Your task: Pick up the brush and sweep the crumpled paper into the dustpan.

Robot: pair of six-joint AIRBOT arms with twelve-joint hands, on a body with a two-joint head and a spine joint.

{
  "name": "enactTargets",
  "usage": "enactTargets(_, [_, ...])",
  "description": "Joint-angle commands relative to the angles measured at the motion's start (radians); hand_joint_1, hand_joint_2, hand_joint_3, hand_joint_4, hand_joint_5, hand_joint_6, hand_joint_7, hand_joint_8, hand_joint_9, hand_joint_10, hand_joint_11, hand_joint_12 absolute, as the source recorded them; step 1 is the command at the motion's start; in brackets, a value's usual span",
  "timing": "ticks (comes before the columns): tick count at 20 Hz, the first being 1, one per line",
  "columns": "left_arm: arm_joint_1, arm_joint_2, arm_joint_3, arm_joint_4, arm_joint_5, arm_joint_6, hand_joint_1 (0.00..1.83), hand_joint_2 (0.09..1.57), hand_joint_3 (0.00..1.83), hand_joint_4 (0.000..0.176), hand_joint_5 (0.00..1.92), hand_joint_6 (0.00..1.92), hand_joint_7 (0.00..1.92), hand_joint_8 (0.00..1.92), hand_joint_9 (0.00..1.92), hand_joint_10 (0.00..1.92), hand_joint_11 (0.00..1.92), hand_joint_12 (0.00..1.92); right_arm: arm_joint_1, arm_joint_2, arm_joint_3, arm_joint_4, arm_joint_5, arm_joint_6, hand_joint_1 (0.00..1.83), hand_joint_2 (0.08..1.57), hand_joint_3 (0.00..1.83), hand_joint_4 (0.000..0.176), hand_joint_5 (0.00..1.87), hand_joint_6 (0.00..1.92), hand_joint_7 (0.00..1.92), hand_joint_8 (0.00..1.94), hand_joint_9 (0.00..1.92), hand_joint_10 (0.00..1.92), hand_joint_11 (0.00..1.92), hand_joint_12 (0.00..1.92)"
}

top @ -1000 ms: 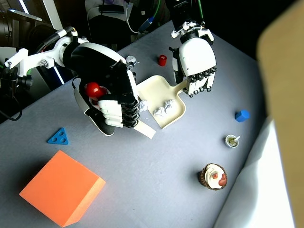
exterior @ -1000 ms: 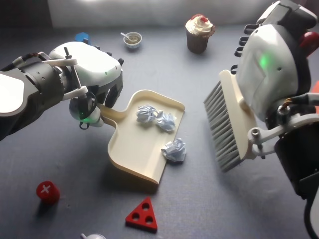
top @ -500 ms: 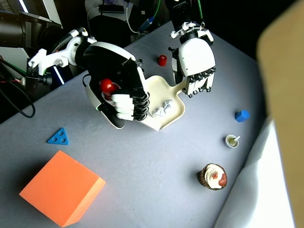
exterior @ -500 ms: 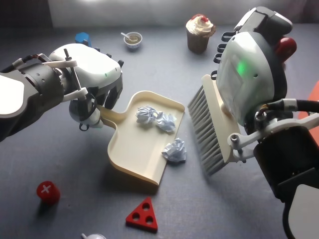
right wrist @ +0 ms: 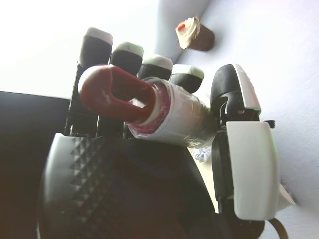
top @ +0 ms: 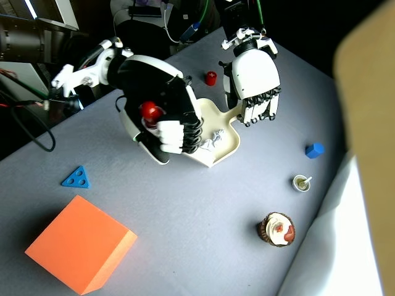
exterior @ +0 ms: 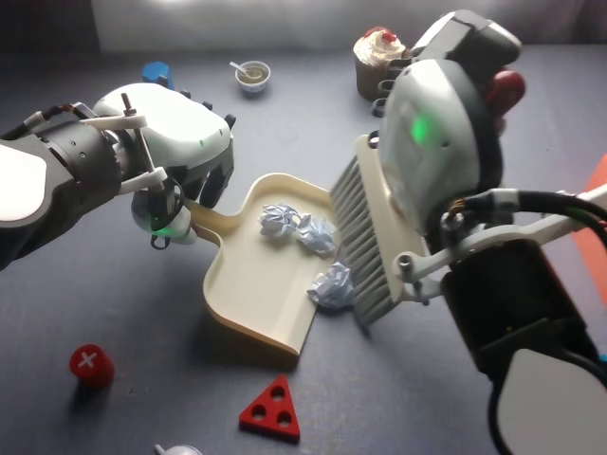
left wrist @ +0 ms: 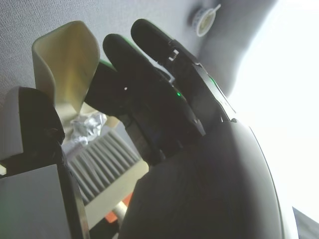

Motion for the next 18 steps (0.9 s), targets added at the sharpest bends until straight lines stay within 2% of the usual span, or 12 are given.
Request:
enactTargets(1, [-0.003, 0.008, 0.002, 0.036, 0.058, 0.004, 1.26, 1.07, 0.00, 0.000, 1.09, 0.95, 1.09, 0.65, 1.09, 0.00, 0.67, 0.84, 0.014, 0.000, 0.005, -0.110, -0.075, -0.015, 0.64, 1.44, 0.00, 0.000, 0.90, 1.92, 0.93, 1.94, 0.86, 1.92, 0.85, 1.92])
enactTargets(18, [-0.002, 0.009, 0.003, 0.036, 0.058, -0.001, 1.26, 1.08, 0.00, 0.000, 1.07, 0.99, 1.05, 0.71, 1.08, 0.00, 0.63, 0.88, 0.086, -0.089, 0.081, -0.117, -0.061, -0.012, 0.64, 1.44, 0.00, 0.000, 0.89, 1.92, 0.92, 1.94, 0.84, 1.92, 0.84, 1.92])
